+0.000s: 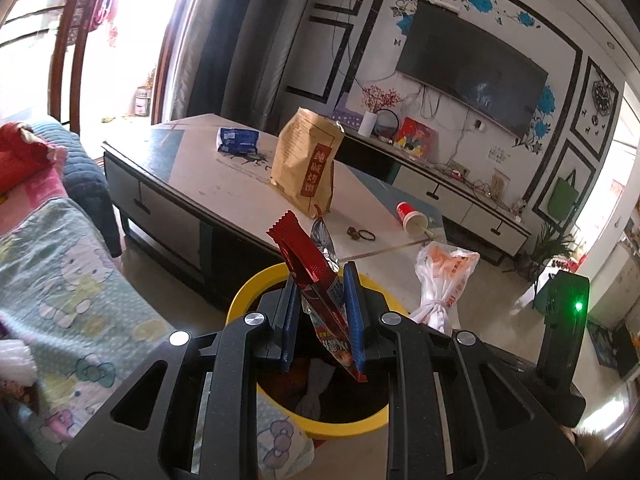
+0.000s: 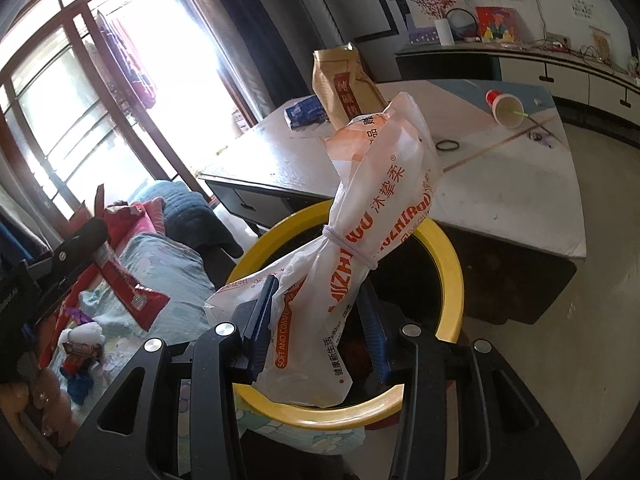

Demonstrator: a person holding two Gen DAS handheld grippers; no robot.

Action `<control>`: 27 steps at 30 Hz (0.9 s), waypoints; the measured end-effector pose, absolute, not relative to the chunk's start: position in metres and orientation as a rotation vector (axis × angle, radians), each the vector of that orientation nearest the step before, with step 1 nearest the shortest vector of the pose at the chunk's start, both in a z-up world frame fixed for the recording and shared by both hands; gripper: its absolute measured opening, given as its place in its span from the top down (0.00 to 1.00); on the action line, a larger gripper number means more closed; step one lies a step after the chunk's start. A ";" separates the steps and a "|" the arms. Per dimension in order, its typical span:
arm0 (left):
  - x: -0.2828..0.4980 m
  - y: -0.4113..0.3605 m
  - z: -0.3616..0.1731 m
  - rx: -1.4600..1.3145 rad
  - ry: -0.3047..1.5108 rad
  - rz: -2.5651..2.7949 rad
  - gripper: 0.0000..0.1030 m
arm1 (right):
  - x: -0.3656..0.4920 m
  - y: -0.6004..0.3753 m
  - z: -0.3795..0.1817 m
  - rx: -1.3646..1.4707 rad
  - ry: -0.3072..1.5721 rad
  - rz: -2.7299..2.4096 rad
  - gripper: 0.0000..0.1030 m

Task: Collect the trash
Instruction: 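Carry white bag in right tool over yellow bin while left tool carries red wrapper there, then open right tool to drop white bag while left tool opens to drop red wrapper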

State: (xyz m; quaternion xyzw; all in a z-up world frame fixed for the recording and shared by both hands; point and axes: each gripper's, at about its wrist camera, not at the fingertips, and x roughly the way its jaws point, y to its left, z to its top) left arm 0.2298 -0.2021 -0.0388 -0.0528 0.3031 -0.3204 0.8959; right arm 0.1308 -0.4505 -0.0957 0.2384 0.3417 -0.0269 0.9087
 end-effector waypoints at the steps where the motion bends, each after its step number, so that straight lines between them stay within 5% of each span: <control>1: 0.231 -0.205 -0.040 -0.105 0.632 -0.665 0.85 | 0.131 -0.453 -0.098 0.494 0.708 -0.055 0.62; 21: 0.274 -0.255 -0.076 -0.031 0.733 -0.661 0.85 | 0.149 -0.447 -0.140 0.484 0.814 -0.022 0.57; 24: 0.279 -0.256 -0.080 -0.053 0.763 -0.660 0.62 | 0.148 -0.443 -0.139 0.450 0.805 -0.038 0.43; 27: 0.278 -0.253 -0.078 -0.056 0.765 -0.670 0.51 | 0.148 -0.446 -0.139 0.460 0.799 -0.054 0.40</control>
